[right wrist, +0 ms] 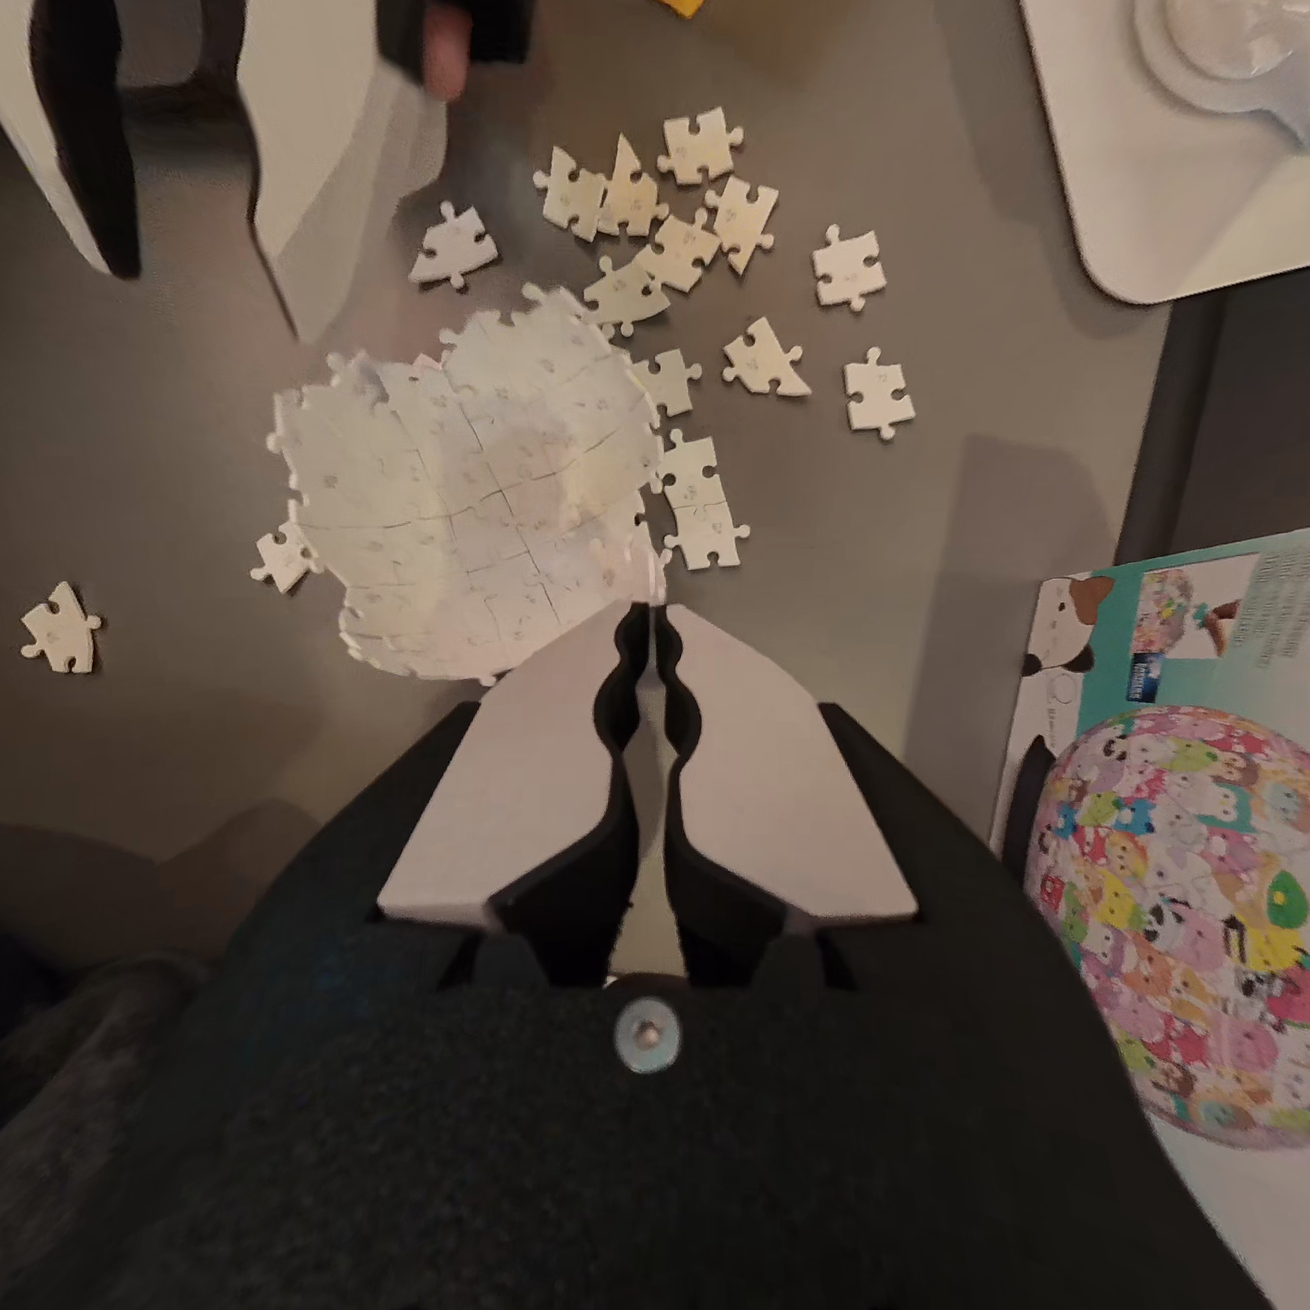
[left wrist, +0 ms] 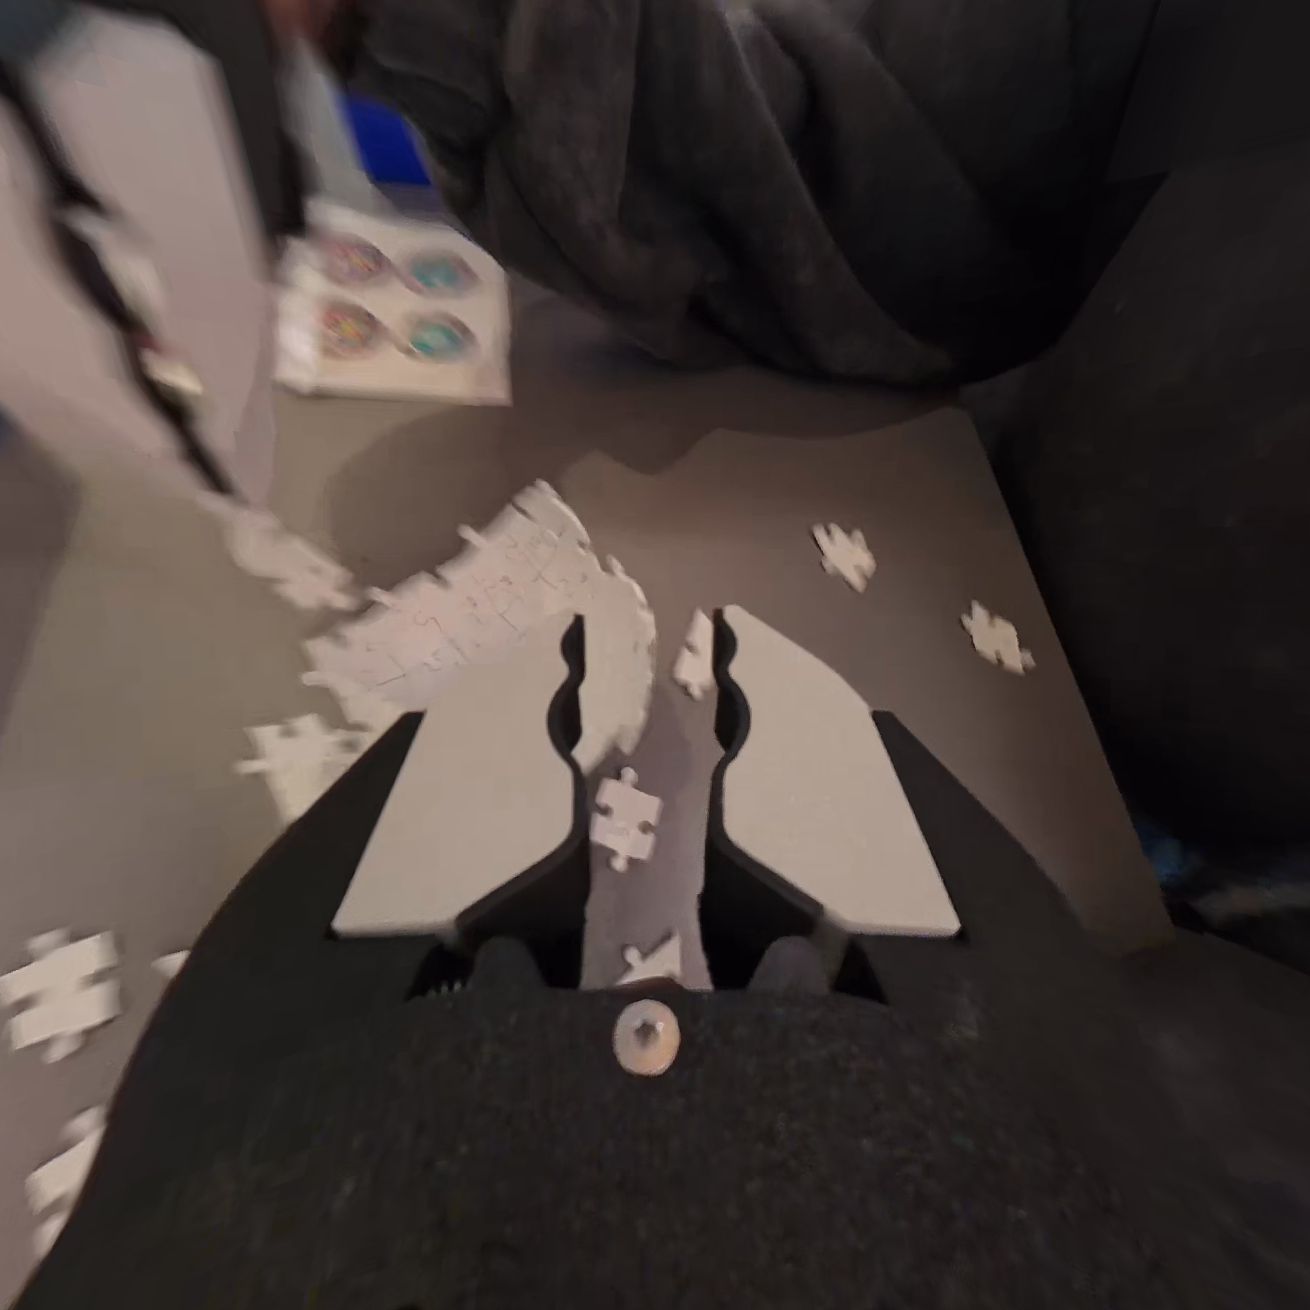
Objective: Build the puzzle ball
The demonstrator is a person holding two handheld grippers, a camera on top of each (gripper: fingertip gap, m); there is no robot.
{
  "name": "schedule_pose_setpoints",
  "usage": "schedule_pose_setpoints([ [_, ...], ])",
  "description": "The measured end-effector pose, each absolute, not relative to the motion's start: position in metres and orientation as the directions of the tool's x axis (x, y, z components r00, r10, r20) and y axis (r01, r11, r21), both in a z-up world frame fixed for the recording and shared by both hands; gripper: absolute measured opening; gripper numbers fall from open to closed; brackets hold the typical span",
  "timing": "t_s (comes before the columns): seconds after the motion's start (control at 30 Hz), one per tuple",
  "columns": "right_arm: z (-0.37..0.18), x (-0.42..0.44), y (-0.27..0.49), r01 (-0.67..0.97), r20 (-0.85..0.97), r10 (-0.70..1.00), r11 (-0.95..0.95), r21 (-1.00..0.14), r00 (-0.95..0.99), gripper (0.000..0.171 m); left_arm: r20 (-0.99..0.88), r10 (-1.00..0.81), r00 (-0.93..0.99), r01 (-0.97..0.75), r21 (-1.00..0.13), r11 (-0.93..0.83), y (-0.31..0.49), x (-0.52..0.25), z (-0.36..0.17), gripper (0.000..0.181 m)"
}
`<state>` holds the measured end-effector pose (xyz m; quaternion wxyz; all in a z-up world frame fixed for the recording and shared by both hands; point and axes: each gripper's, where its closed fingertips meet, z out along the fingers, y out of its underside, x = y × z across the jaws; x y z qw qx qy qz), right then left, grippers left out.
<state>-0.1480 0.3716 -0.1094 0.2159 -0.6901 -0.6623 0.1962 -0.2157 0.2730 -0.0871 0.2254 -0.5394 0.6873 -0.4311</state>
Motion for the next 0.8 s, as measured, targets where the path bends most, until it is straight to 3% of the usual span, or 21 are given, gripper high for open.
schedule_pose_setpoints([
  [0.1,-0.091,-0.148,0.368,0.805,0.063,0.997,-0.006,-0.593,0.054,0.002,0.094,-0.99,-0.104,-0.369,-0.928,-0.049,0.311,-0.205,-0.043,0.037],
  [0.2,-0.072,-0.149,0.36,0.784,0.12,0.991,0.035,-0.62,0.051,0.002,0.163,-0.982,0.098,-0.282,-0.942,-0.184,0.345,-0.192,-0.026,0.042],
  [0.4,-0.039,-0.152,0.342,0.758,0.235,0.971,0.126,-0.639,0.036,0.002,0.042,-0.991,0.124,-0.515,-0.851,-0.101,0.331,-0.167,-0.068,0.03],
  [0.6,-0.029,-0.153,0.335,0.765,0.291,0.956,0.163,-0.623,0.033,0.002,0.119,-0.984,0.133,-0.386,-0.908,-0.162,0.33,-0.164,-0.053,0.002],
  [0.73,-0.024,-0.161,0.34,0.737,0.322,0.945,0.179,-0.652,0.055,0.002,0.119,-0.981,0.155,-0.341,-0.925,-0.166,0.334,-0.165,-0.052,0.002],
  [0.8,-0.012,-0.167,0.35,0.665,0.346,0.932,0.188,-0.722,0.112,0.003,0.193,-0.963,0.189,-0.222,-0.947,-0.233,0.344,-0.168,-0.04,0.002],
])
